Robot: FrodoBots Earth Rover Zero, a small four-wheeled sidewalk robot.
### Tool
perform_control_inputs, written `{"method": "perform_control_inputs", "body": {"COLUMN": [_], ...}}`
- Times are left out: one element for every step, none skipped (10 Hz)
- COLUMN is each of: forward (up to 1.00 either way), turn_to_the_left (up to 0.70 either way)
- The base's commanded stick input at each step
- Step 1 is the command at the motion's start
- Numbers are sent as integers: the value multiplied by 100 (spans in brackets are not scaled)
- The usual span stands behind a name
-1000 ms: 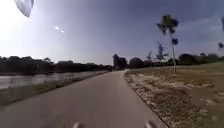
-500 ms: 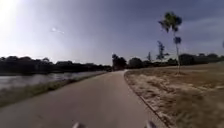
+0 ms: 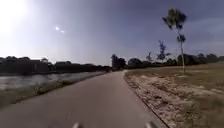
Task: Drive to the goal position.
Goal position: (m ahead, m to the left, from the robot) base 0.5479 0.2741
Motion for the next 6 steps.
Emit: {"method": "perform_control_inputs", "body": {"forward": [100,100,100,100,100,100], "turn_to_the_left": [3,3,12,40,40,40]}}
